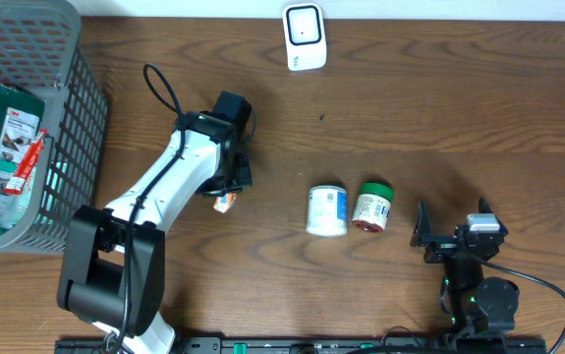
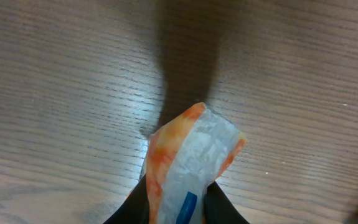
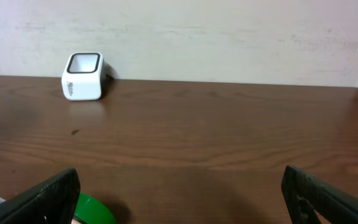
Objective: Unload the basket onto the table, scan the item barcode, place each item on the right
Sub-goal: 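Lower the orange packet onto the table left of the white tub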
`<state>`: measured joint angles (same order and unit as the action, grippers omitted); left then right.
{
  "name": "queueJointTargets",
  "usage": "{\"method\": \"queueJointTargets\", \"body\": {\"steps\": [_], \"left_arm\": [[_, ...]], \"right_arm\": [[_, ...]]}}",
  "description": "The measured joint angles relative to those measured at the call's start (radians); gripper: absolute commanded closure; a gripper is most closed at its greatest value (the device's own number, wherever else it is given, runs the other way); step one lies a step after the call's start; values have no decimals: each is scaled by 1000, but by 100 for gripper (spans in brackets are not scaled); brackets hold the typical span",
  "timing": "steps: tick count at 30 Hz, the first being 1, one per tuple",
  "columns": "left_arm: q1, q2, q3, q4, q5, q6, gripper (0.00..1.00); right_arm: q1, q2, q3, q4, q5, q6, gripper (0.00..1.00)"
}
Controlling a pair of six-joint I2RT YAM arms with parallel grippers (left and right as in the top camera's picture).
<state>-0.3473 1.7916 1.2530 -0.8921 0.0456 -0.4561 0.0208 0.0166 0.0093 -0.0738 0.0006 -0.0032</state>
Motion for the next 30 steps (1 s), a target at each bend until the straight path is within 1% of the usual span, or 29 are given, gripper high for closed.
{"method": "queueJointTargets", "body": {"steps": [8,9,14,17,19,20,21,24,30], "left_arm": [[-8,0,-3,8,0,0,83],[-10,0,-6,14,0,0,78],[-16,0,-28,34,0,1,67],[-16,0,-34,34,0,0,57],[-16,0,-34,40,1,2,54],[-16,0,-34,44,0,2,51],[-16,0,-34,47,0,5,44],[-16,0,-34,58,0,6,33],[-16,0,-34,71,0,11,25]], "right_arm": [[0,0,0,0,0,0,1],[0,0,0,0,0,0,1],[0,0,0,0,0,0,1],[0,0,0,0,0,0,1],[0,0,0,0,0,0,1],[0,0,0,0,0,0,1],[0,0,0,0,0,0,1],[0,0,0,0,0,0,1],[0,0,0,0,0,0,1]]}}
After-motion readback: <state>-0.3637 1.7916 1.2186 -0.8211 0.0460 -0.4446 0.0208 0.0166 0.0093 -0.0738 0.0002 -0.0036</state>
